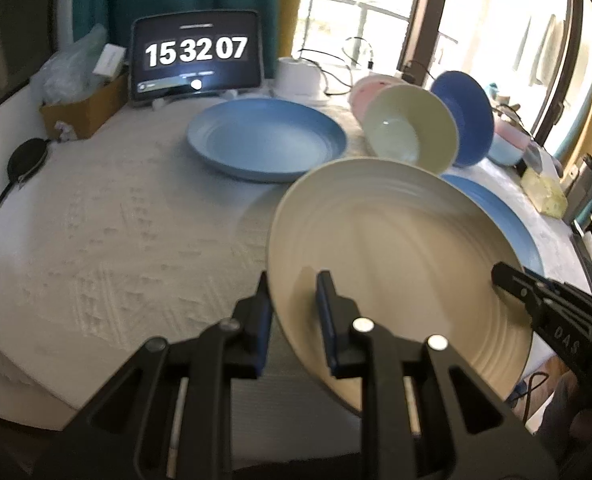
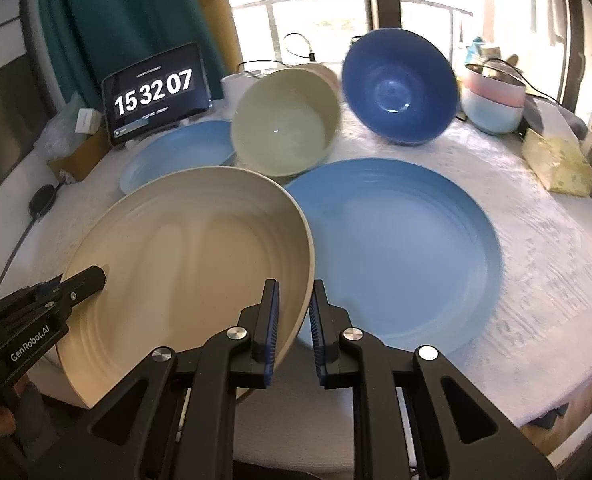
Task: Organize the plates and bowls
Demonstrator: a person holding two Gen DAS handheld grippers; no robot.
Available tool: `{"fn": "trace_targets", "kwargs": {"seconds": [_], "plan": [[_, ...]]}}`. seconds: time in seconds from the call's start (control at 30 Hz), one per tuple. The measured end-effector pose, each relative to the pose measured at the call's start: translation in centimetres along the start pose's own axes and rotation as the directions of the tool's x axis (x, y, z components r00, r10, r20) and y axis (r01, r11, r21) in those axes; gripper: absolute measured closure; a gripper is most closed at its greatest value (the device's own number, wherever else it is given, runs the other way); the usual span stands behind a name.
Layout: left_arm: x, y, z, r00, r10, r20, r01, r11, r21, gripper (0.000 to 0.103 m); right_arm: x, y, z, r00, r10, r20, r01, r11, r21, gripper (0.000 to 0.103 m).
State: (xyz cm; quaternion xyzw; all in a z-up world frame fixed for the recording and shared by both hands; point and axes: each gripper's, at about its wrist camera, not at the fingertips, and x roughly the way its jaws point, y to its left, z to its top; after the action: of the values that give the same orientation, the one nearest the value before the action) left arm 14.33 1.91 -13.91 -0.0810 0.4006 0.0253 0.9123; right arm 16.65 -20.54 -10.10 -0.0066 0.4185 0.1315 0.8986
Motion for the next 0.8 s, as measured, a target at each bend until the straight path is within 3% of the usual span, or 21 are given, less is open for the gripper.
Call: {"fn": "trace_targets", "kwargs": {"seconds": [0.8], "plan": [[2.3, -10.4, 0.9, 0.997, -0.05, -0.051, 0.058, 0.983, 0.173, 0.081, -1.7, -10.0, -1.3, 0.998, -0.049, 0.032, 0.044, 0.986, 0.161, 0.087]]}}
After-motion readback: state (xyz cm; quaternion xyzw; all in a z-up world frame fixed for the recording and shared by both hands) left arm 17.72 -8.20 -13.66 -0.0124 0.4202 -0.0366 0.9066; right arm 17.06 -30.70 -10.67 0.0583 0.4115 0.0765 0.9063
